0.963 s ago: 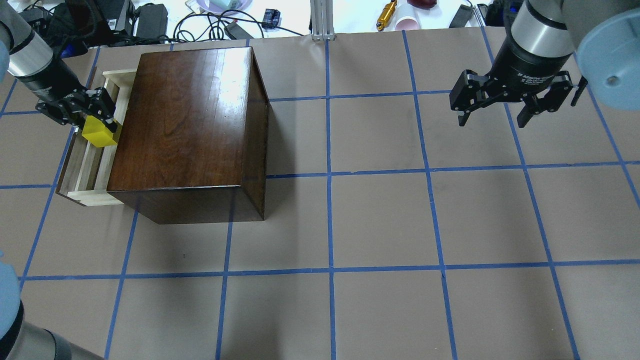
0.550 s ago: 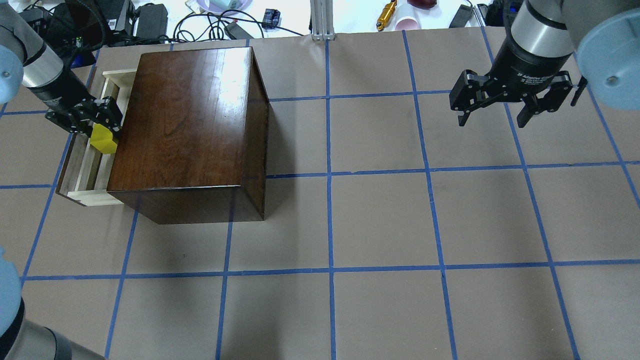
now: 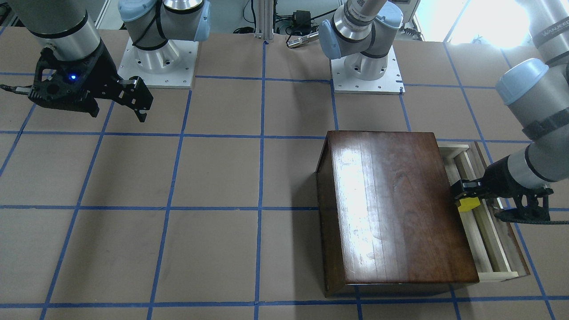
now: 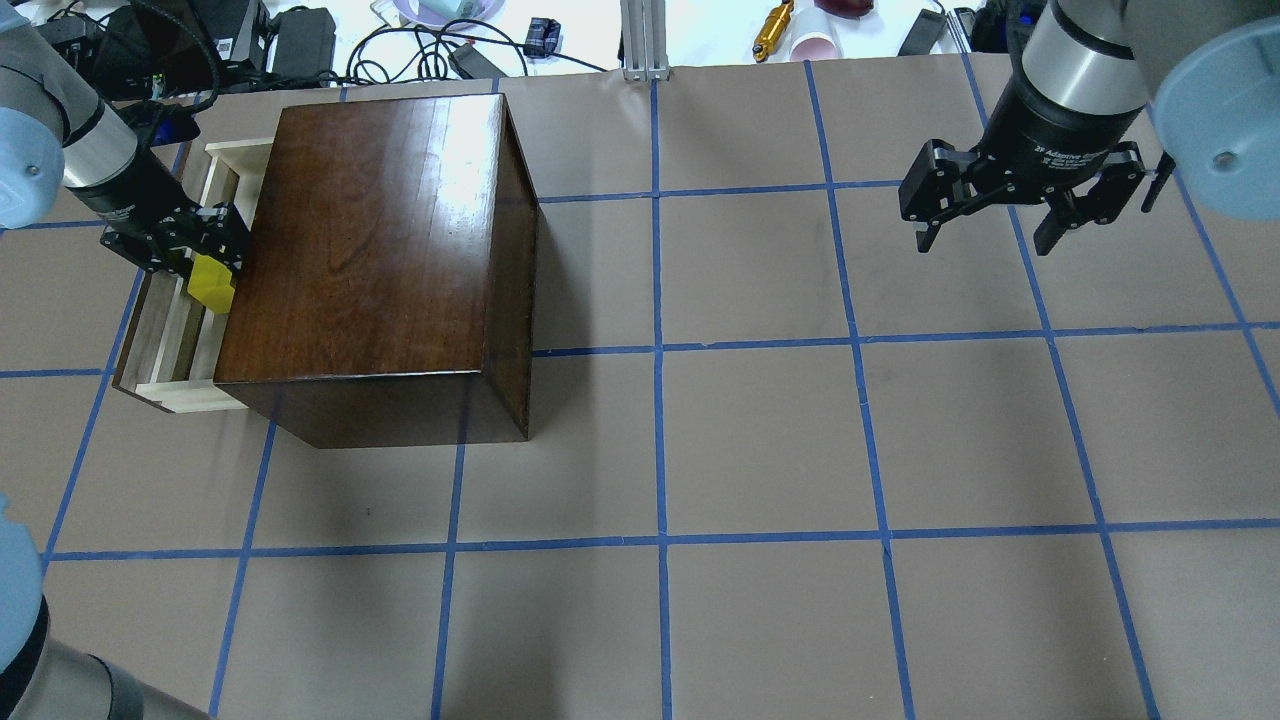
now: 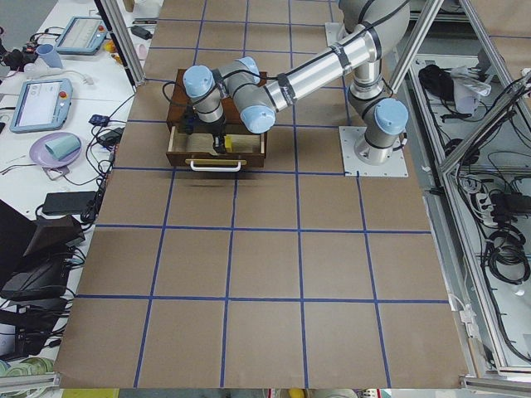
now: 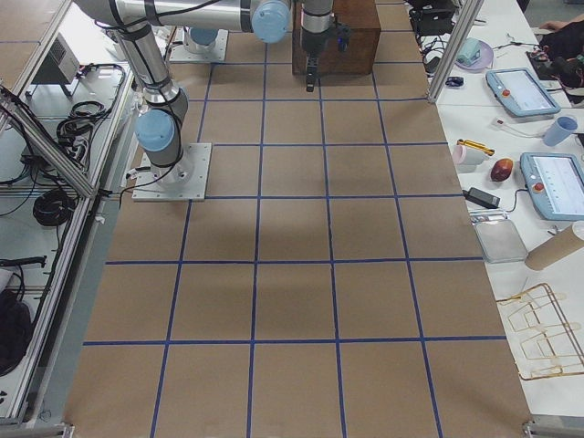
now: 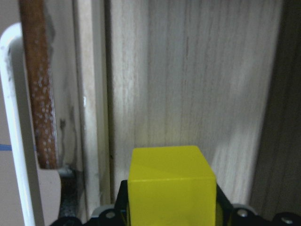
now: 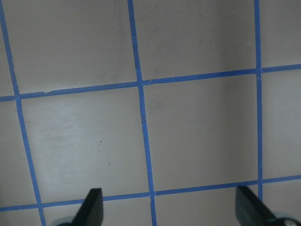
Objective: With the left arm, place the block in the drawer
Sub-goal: 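Lower the cube into the drawer and open the left gripper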
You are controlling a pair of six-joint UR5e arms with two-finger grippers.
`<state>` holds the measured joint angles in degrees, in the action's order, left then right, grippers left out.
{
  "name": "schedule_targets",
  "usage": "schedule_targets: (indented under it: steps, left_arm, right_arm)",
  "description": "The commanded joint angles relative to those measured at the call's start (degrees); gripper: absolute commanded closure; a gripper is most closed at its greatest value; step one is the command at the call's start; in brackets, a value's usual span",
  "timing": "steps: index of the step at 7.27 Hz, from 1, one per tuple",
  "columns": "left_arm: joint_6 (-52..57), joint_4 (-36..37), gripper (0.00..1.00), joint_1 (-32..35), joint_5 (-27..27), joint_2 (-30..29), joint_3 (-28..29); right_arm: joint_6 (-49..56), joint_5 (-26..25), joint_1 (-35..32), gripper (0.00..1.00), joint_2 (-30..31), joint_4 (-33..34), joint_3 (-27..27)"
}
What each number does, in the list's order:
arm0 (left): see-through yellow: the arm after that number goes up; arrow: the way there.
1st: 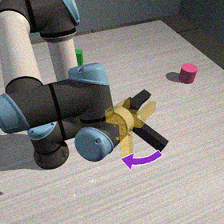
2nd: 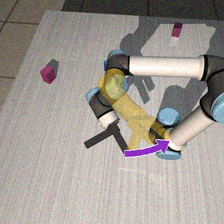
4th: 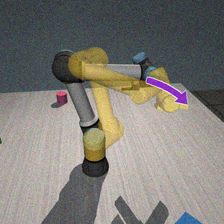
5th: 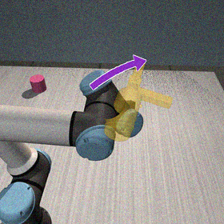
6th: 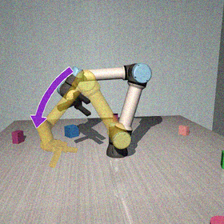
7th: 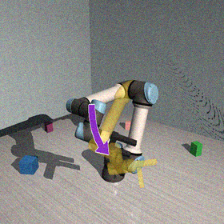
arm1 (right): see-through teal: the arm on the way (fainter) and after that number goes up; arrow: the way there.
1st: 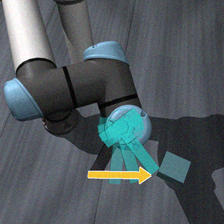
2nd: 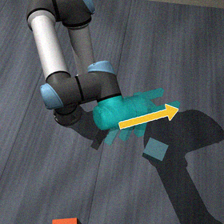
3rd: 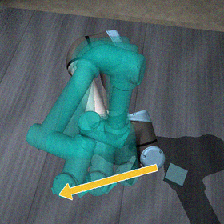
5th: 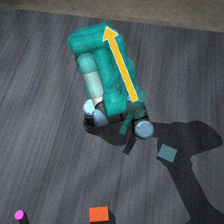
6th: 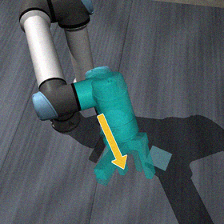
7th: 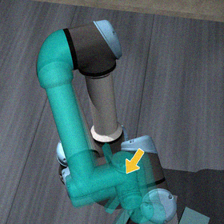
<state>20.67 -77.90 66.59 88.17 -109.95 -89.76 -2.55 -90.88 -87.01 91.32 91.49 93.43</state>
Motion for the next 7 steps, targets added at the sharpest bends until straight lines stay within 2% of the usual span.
schedule_targets:
  steps: [1, 5, 7]
  left_arm:
    - [-0.1, -0.4, 0.0, 0.1, 0.0, 0.7, 0.5]
    - [0.2, -3.4, 0.0, 0.1, 0.2, 2.8, 2.6]
    - [0.1, -9.2, 0.0, 0.3, 0.2, 5.5, 4.9]
  right_arm:
    - [0.0, 0.0, 0.0, 0.0, 0.0, 0.0, 0.0]
    - [0.0, 0.0, 0.0, 0.0, 0.0, 0.0, 0.1]
    - [0.0, 0.0, 0.0, 0.0, 0.0, 0.0, 0.0]
